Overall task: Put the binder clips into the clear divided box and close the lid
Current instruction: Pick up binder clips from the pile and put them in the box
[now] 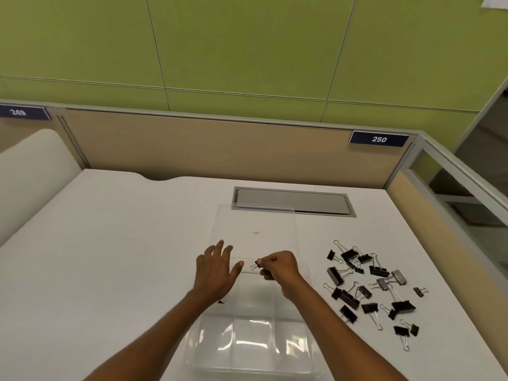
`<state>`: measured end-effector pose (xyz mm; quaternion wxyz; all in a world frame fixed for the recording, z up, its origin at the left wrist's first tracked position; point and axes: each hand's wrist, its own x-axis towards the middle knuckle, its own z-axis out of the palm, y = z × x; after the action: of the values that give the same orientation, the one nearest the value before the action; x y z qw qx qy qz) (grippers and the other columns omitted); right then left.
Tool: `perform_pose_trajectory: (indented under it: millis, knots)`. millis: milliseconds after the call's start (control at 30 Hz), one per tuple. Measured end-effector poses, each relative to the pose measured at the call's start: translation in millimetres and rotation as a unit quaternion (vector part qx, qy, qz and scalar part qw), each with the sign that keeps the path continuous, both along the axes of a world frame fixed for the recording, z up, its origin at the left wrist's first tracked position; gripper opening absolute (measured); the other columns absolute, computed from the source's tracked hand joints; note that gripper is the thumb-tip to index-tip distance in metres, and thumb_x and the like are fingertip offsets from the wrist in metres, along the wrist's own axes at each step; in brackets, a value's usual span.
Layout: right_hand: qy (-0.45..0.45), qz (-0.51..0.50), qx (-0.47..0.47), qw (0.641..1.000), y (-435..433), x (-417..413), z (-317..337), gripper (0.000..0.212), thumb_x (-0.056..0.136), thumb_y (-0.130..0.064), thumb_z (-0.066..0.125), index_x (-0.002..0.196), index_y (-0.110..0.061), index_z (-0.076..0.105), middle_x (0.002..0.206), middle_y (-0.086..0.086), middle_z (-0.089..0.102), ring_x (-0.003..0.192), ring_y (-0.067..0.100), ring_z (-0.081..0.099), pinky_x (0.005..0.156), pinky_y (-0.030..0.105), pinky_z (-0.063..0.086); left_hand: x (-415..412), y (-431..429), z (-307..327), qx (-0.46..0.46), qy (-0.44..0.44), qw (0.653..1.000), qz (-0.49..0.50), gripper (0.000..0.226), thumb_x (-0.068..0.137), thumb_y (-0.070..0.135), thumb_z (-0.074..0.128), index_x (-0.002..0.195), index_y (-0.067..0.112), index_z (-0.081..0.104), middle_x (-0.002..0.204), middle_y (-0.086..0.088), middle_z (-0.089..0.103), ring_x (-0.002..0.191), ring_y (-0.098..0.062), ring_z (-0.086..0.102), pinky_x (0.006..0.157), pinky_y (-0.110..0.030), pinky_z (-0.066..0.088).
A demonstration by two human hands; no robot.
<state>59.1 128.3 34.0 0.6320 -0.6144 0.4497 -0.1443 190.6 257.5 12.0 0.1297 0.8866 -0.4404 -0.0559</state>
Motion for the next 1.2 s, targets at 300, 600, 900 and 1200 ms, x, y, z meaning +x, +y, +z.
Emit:
perform_pose_trajectory:
  millis: [300, 600, 900, 1200]
  knots:
    - [0.042, 0.028, 0.015, 0.999, 58.3, 39.8, -13.8, 0.010, 0.078, -0.018, 0.077, 0.074, -0.008, 0.074, 0.072, 0.007, 0.070, 0.051, 0.014, 0.058, 0.047, 0.021, 0.041, 36.8, 58.4, -14.5, 0.009, 0.010, 1.000, 0.023, 0.078, 0.081, 0.068, 0.009, 0.136, 0.022, 0.040, 0.150, -0.009, 0.033, 0.135, -0.032, 0.031, 0.102, -0.048, 0.031]
    - [0.192, 0.090, -0.174, 0.962, 74.9, 66.1, -29.8, 0.013, 0.078, -0.028, 0.074, 0.068, -0.020, 0.074, 0.080, -0.004, 0.075, 0.078, 0.015, 0.069, 0.068, 0.029, 0.053, 48.2, 72.0, -24.3, 0.022, 0.010, 1.000, 0.005, 0.090, 0.076, 0.076, -0.002, 0.137, 0.023, 0.037, 0.152, -0.007, 0.030, 0.137, -0.032, 0.027, 0.103, -0.047, 0.030]
    - [0.239, 0.119, -0.237, 0.934, 74.6, 76.6, -36.9, 0.016, 0.084, -0.033, 0.069, 0.085, -0.019, 0.077, 0.088, 0.000, 0.075, 0.084, 0.021, 0.069, 0.068, 0.028, 0.051, 52.4, 62.2, -27.5, 0.023, 0.016, 0.999, -0.015, 0.079, 0.080, 0.068, 0.007, 0.139, 0.023, 0.036, 0.152, -0.005, 0.030, 0.138, -0.030, 0.025, 0.105, -0.046, 0.028]
    - [0.169, 0.098, -0.254, 0.947, 56.3, 65.3, -36.4, 0.015, 0.087, -0.026, 0.065, 0.088, -0.017, 0.077, 0.094, -0.002, 0.075, 0.088, 0.017, 0.068, 0.074, 0.029, 0.054, 46.4, 40.3, -20.2, 0.020, -0.002, 0.999, -0.032, 0.077, 0.081, 0.066, 0.010, 0.137, 0.022, 0.040, 0.149, -0.007, 0.035, 0.136, -0.032, 0.029, 0.103, -0.047, 0.030]
